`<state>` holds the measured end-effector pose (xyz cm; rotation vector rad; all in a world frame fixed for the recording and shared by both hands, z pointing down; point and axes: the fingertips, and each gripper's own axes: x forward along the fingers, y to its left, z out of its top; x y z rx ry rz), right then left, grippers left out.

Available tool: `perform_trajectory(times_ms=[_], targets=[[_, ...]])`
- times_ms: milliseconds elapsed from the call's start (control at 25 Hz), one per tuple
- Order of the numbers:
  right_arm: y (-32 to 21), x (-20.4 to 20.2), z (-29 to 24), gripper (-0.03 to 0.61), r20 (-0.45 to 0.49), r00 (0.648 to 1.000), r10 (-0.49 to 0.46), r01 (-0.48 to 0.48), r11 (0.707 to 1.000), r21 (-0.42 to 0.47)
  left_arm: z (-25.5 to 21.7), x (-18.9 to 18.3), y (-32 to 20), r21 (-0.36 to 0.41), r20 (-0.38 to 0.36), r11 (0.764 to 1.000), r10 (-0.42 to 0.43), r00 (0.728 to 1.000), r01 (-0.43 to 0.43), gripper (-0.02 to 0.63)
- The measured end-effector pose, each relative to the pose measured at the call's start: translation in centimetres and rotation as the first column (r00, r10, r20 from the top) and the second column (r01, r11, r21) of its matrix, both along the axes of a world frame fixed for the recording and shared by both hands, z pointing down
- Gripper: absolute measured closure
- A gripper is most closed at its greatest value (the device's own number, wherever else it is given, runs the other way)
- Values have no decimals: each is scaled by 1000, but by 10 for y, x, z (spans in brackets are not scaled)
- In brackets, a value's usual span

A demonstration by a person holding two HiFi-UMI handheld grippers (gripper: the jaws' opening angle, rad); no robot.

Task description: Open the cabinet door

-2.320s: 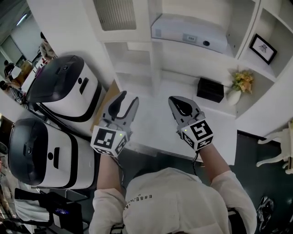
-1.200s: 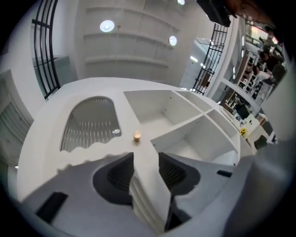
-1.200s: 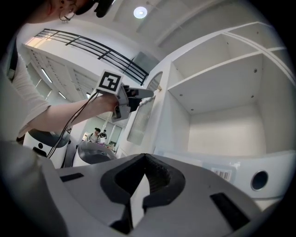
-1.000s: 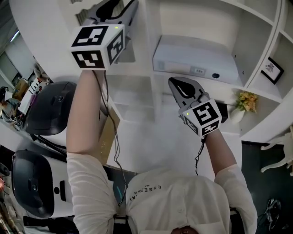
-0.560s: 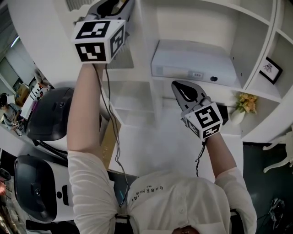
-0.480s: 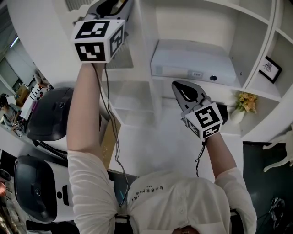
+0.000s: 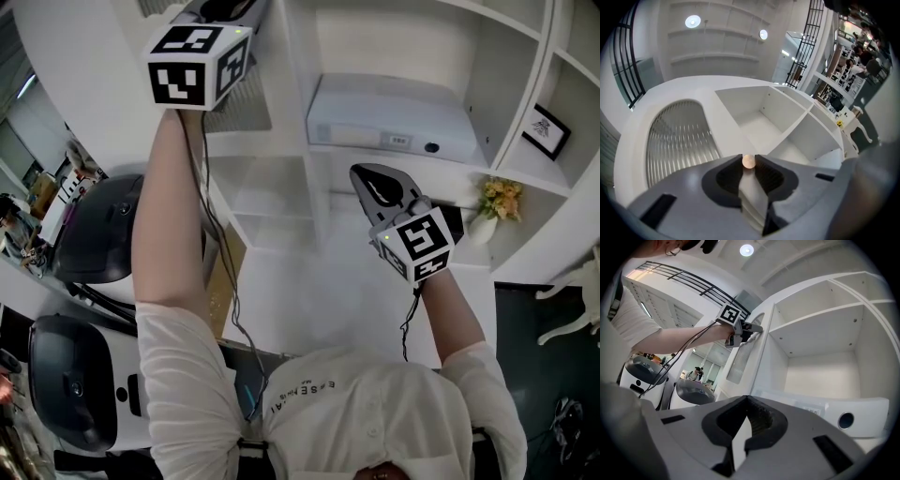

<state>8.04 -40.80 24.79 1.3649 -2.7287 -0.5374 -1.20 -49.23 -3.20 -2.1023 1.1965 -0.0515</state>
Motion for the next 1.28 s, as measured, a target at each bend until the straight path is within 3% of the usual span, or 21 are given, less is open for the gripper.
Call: perform_trajectory(times_ms=[440, 720, 960, 1280], targets=[[28, -9, 10, 565, -14, 1000, -11, 11, 1000, -13, 1, -21, 45, -64, -6, 995, 77, 997, -77, 529], [45, -31, 15, 565, -44, 998, -52, 52, 999, -9, 0, -41, 84, -107, -16, 981, 161, 987, -162, 529], [52, -58, 17, 565, -50, 993, -107, 107, 994, -13, 1, -67, 110, -113, -26, 976, 185, 982, -187, 532], [61, -87, 24, 565, -52, 985, -167, 166, 986, -20, -1, -103, 141, -127, -88, 962, 234, 968, -243, 537]])
